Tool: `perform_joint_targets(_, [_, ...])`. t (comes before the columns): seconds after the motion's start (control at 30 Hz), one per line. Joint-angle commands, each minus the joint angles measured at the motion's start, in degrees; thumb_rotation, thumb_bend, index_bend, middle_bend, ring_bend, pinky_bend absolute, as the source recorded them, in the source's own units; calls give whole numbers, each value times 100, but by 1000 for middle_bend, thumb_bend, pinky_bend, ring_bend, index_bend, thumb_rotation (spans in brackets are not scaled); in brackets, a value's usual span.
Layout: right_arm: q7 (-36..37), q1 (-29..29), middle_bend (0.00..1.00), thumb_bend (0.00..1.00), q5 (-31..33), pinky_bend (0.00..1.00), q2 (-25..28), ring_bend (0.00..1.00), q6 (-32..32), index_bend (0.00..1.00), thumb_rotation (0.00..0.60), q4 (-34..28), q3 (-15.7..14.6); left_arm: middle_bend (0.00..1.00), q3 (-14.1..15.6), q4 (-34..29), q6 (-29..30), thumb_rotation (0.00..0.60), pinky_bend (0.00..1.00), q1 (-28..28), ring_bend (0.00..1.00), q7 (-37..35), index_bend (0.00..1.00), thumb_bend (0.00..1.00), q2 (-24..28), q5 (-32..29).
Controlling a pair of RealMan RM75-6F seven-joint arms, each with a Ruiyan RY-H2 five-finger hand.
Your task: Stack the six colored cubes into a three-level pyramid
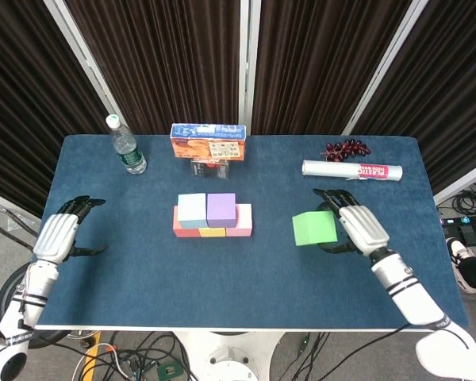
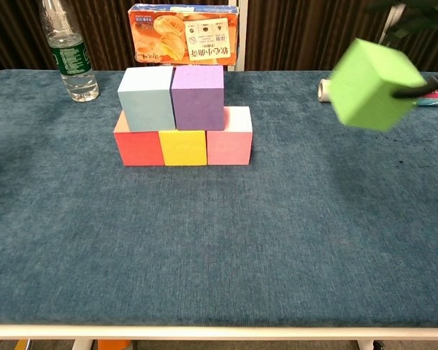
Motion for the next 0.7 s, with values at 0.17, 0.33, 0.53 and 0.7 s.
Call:
perform_joint_targets(0.17, [-139,1428,403,170,1483,0,199,66,-1359,0,600,-398,903,203,27,-36,-73,600,157,6,107,69,187,77,-37,9])
perform_joint_targets(0.33, [-693,2214,403,170,2646,0,-110,66,-1411,0,600,-215,1020,203,17,-25,-68,600,157,23,108,35,187,77,-44,18])
perform_joint_targets(0.53, [-1619,3068,403,170,4044,0,-508,65,-953,0,600,-145,847,203,22,-17,-96,600,157,40,107,-18,187,77,-36,27])
perform_joint_targets(0.7, [-2323,3701,403,169,4980,0,-794,65,-594,0,600,-23,750,201,31,13,-52,600,157,83,107,-100,187,77,-60,60])
